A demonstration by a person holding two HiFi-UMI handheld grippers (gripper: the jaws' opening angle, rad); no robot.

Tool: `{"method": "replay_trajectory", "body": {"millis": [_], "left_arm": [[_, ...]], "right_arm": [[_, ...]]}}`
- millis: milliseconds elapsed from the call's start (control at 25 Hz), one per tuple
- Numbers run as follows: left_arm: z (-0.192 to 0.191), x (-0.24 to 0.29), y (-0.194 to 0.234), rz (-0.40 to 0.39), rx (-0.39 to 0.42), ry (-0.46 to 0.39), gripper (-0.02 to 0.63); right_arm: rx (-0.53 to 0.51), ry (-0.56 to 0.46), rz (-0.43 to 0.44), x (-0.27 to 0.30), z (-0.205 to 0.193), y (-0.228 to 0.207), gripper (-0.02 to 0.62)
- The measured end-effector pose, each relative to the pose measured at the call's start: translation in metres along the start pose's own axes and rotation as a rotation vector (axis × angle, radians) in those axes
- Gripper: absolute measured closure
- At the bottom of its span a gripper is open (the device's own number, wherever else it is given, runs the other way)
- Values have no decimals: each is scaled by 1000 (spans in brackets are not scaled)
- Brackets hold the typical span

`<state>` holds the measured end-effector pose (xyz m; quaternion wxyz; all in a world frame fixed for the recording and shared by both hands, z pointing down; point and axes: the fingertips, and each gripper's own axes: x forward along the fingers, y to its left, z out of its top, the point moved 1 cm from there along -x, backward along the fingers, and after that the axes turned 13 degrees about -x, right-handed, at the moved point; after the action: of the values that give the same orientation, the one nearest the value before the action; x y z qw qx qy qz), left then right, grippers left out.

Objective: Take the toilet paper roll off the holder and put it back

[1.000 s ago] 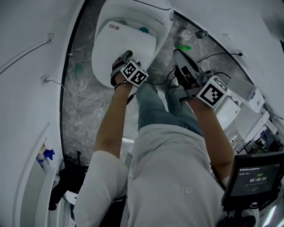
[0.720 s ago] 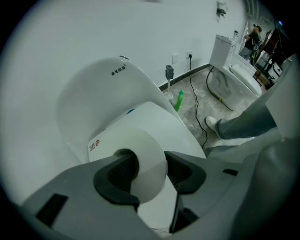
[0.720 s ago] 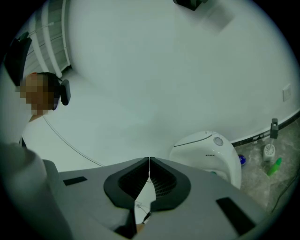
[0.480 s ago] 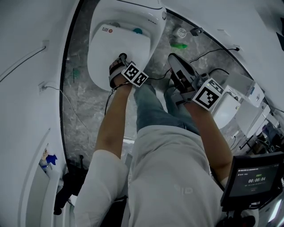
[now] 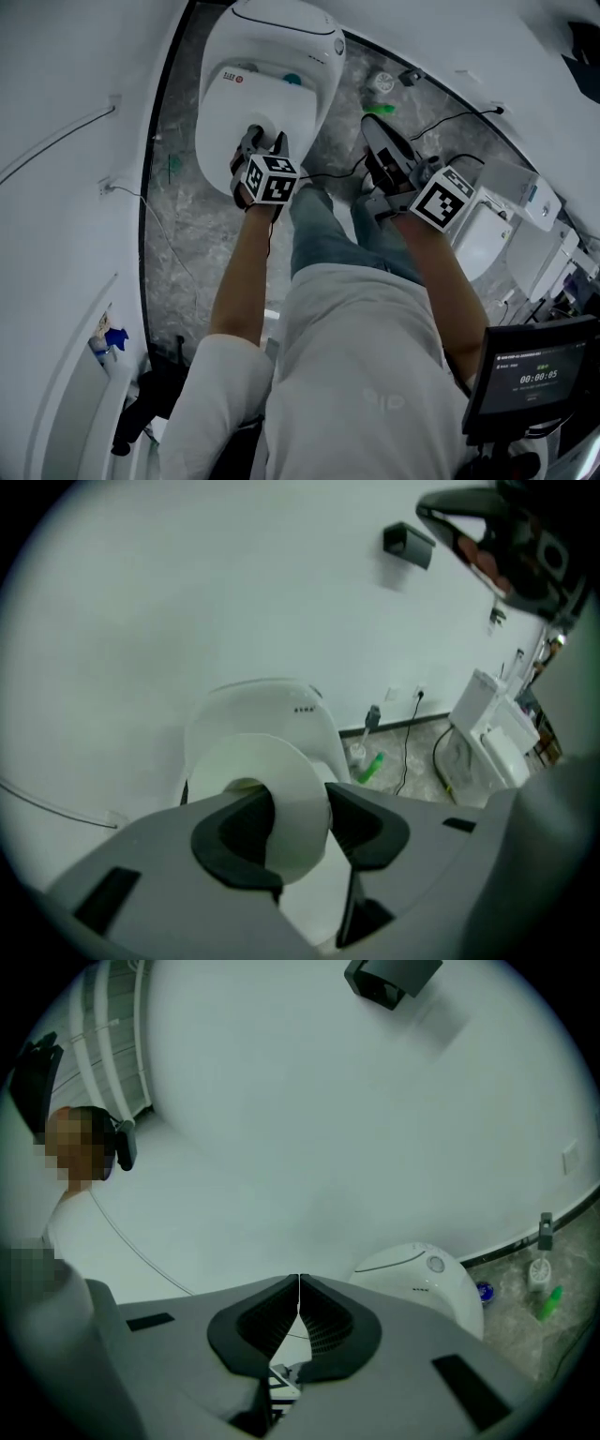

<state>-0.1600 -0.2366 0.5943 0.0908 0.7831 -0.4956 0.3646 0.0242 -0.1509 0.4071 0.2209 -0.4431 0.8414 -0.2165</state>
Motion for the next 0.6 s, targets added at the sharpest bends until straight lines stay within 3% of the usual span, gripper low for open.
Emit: {"method": "replay_trajectory", "body": {"millis": [160,400,600], "left_arm": [[49,-46,-6,-84,-130,-151,433],[152,-170,-72,-248,-265,-401,433],[215,-247,-126,-411,-349,-531,433]], "right_arm": [[-1,-44,16,-2,18,2,584],[-44,-194,82,-71,109,31,584],[-80,-340,128,-123,178,47,584]]}}
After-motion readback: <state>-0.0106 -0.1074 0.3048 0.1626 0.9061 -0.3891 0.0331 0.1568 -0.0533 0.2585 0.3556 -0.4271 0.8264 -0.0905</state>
